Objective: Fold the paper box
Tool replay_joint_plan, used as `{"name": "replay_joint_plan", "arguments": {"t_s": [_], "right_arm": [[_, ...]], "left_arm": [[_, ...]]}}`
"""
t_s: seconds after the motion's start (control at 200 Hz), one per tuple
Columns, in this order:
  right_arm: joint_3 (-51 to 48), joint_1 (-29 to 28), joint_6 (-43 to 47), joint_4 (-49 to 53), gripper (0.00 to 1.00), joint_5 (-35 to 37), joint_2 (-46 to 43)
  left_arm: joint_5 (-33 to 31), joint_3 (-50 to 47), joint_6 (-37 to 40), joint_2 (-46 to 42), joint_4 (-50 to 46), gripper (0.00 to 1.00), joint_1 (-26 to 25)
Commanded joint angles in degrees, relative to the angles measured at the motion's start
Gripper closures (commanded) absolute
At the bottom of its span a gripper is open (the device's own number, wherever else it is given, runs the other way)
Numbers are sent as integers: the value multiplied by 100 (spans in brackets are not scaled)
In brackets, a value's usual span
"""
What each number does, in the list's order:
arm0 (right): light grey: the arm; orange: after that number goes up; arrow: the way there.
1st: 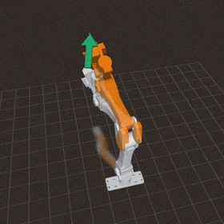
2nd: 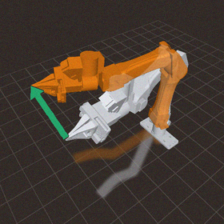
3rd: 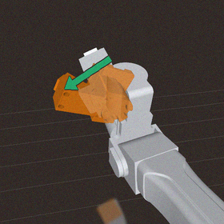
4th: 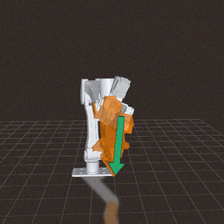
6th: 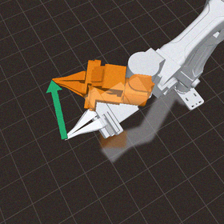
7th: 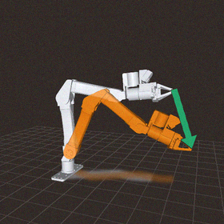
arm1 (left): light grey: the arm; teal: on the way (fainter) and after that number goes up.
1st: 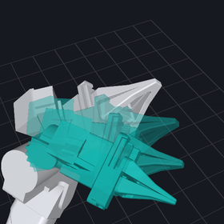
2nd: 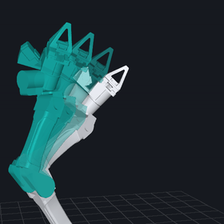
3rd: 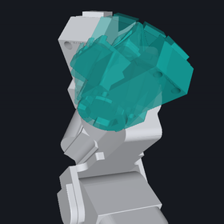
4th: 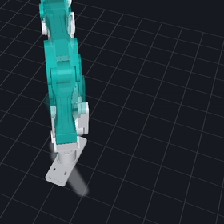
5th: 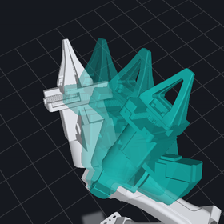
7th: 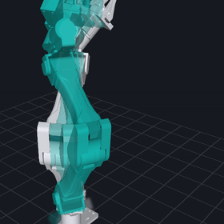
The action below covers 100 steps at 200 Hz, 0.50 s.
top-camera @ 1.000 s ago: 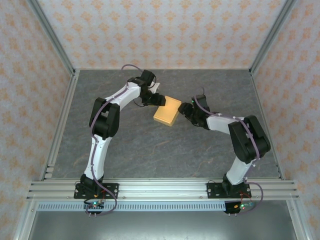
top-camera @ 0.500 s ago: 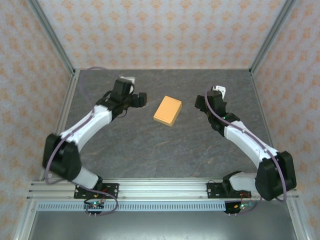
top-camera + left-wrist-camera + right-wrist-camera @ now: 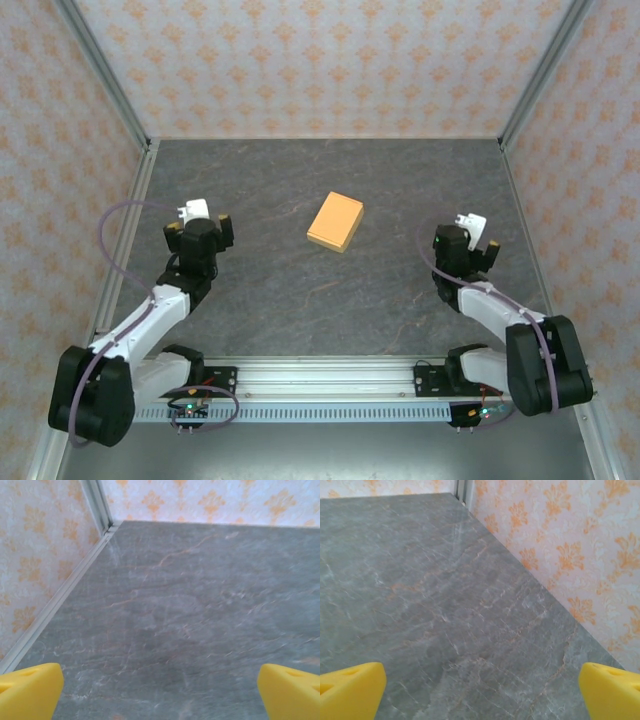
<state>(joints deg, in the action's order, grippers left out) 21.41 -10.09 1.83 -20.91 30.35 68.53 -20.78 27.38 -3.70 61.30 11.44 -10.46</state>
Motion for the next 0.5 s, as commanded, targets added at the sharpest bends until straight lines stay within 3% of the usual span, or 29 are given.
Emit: {"name": "replay_joint_plan", "arguments": {"t_s": [0.0, 0.1, 0.255, 0.43, 0.495], "right_arm": [[-198, 174, 310, -1455, 1, -603, 279], [-188, 304, 300, -1753, 1, -1164, 466], [-239, 582, 171, -2328, 1, -2138, 784], [-459, 622, 246, -3349, 1, -2562, 1458], [-443, 631, 255, -3445, 1, -2585, 1661]], "left_arm": [[443, -312, 335, 517, 1255, 0, 260], [876, -507, 152, 1039, 2157, 0, 542], [1284, -503, 295, 1538, 2731, 0, 791], [2114, -587, 595, 2446, 3695, 0, 861], [2126, -283, 547, 2399, 3022, 0, 882]]}}
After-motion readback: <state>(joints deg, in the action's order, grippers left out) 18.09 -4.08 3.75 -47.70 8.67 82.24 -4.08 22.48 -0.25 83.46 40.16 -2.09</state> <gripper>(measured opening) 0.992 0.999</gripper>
